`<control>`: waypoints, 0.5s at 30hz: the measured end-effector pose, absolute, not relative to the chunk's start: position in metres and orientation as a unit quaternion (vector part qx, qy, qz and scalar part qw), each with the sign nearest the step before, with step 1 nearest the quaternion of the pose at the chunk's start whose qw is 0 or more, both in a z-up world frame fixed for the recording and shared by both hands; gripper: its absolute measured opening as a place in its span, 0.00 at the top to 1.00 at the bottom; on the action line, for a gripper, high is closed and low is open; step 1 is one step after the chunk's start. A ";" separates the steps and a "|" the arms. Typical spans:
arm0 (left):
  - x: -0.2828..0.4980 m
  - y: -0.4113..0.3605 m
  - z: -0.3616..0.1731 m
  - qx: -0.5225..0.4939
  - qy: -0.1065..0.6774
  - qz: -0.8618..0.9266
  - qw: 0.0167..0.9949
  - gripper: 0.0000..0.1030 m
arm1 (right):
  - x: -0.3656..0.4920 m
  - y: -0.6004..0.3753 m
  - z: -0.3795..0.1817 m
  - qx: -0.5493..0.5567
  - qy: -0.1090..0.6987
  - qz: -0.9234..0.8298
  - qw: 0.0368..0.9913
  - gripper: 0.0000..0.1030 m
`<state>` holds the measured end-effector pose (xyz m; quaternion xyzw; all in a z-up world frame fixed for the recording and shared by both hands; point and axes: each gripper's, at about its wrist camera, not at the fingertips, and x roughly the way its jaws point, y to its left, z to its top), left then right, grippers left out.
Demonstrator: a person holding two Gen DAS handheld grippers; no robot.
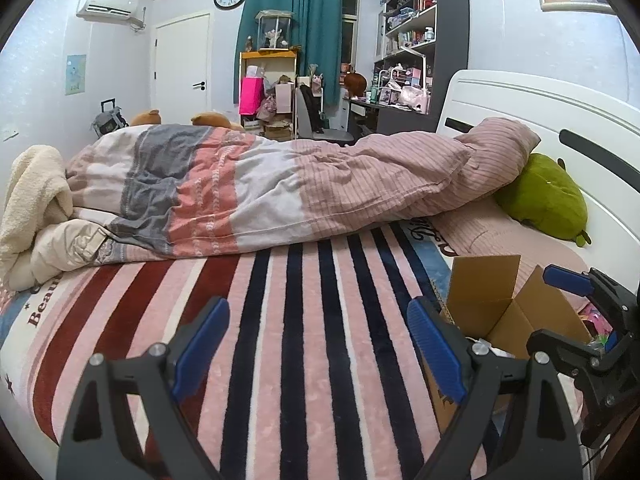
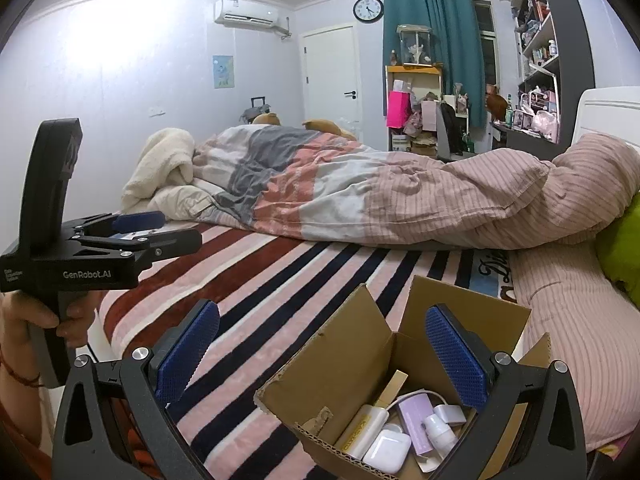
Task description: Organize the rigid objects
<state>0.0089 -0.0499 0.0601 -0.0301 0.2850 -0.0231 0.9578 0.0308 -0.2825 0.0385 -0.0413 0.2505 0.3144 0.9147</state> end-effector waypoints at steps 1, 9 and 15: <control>0.009 -0.050 0.060 -0.030 0.285 -0.023 0.958 0.14 | 0.031 -0.282 0.039 -0.041 0.251 0.316 0.914 0.00; 0.009 -0.048 0.060 -0.028 0.284 -0.018 0.958 0.13 | 0.034 -0.279 0.038 -0.044 0.255 0.322 0.911 0.00; 0.008 -0.049 0.059 -0.029 0.283 -0.013 0.959 0.13 | 0.034 -0.280 0.038 -0.044 0.255 0.323 0.910 0.00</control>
